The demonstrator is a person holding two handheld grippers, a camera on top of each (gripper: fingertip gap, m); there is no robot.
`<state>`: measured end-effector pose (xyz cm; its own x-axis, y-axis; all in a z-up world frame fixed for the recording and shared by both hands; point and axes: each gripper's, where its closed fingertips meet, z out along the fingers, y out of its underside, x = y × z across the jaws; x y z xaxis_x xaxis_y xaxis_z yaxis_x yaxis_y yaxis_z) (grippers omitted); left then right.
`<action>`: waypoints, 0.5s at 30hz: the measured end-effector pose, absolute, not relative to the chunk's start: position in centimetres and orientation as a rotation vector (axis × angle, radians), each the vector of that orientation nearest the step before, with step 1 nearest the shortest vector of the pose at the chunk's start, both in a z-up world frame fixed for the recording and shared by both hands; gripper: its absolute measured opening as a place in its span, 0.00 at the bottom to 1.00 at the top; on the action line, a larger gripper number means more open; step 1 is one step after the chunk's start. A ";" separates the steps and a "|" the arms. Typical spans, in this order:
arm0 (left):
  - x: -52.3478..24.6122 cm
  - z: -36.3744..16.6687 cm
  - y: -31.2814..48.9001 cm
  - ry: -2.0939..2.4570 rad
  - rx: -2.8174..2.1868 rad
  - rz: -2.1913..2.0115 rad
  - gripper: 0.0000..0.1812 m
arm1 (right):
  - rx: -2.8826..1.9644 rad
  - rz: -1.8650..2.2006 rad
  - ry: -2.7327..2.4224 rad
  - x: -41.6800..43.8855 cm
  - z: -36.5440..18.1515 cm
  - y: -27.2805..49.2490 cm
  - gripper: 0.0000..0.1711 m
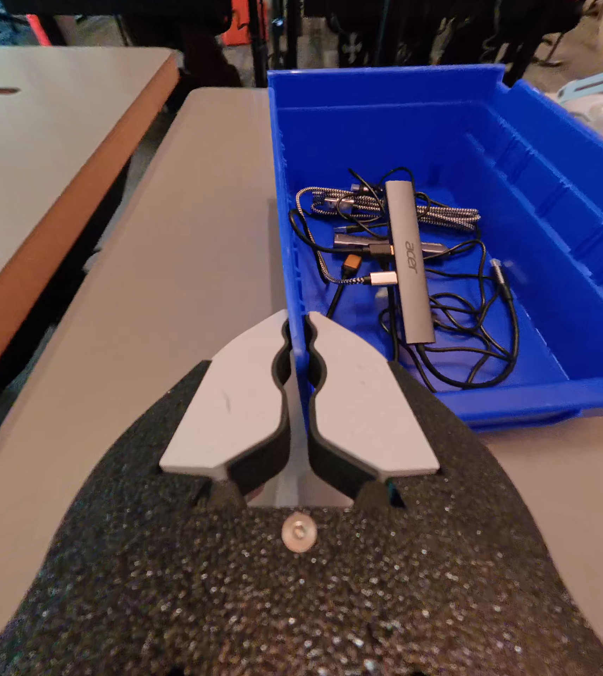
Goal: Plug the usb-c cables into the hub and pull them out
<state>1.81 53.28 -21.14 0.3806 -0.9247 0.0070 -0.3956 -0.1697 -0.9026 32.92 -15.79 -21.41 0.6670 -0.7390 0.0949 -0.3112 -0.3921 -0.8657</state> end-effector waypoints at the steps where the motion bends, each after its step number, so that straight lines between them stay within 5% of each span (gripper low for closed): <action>1: 3.6 -21.2 53.3 1.176 -1.735 -0.760 0.02 | -1.960 -0.633 0.887 34.1 -21.7 -17.6 0.02; 15: 13.4 -21.6 54.1 1.260 -1.720 -0.745 0.02 | -1.682 -0.772 1.248 41.6 -21.7 -21.9 0.02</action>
<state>13.45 54.11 -21.59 0.3131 -0.9495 -0.0202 -0.4400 -0.1261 -0.8891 41.60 -21.94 -21.69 0.3019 -0.9531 -0.0205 -0.4070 -0.1094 -0.9068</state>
